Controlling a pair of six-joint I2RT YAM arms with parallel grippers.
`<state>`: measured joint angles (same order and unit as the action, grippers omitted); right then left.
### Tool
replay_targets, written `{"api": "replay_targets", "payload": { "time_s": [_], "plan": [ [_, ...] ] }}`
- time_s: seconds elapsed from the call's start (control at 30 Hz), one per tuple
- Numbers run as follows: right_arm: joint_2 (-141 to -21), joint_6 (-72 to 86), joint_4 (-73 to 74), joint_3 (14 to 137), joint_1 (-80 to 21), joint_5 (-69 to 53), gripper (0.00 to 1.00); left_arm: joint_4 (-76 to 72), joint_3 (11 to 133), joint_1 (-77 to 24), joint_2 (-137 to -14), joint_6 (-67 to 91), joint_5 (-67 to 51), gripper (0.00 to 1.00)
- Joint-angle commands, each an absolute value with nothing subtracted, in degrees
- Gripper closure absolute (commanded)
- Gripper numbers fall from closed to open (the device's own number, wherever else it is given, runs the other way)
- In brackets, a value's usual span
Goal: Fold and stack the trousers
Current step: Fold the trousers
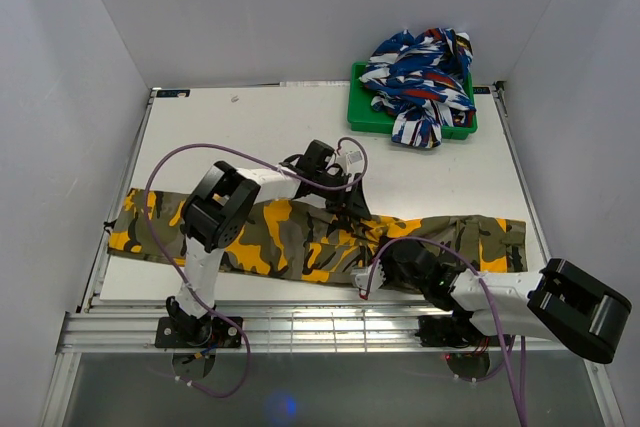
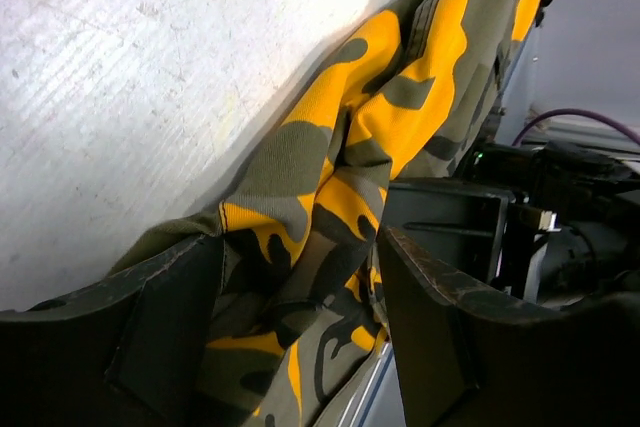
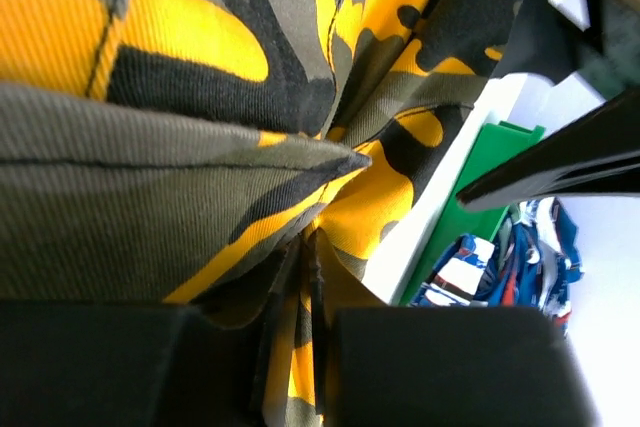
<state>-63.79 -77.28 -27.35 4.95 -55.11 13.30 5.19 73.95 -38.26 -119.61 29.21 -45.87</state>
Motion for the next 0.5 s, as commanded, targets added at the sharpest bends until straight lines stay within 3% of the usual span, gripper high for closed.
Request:
{"api": "replay_targets", "payload": {
  "time_s": [0.0,0.3,0.33,0.37,0.43,0.47],
  "plan": [
    [-65.7,-77.4,-24.4,-4.0,-56.9,12.0,0.86,-5.4,73.2,-39.3,-121.1,37.2,-49.7,0.27],
    [-64.8,-78.5,-26.2,-5.9,-58.2,13.3,0.61,-16.0,74.4,-36.9,-121.3,43.9,-47.6,0.43],
    [-64.5,-78.5,-26.4,-6.0,-58.3,13.7,0.51,-16.0,74.4,-36.0,-120.6,43.7,-45.0,0.45],
    [-64.5,-78.7,-26.1,-6.1,-58.3,13.9,0.25,-16.0,74.3,-35.5,-120.2,43.4,-43.6,0.5],
    [-64.0,-78.8,-25.6,-6.1,-58.4,14.5,0.05,-16.0,73.8,-33.8,-118.8,42.3,-40.2,0.56],
    [-63.8,-78.8,-25.1,-6.0,-58.4,14.7,0.02,-15.0,73.8,-33.3,-118.7,41.8,-39.2,0.61]
  ]
}}
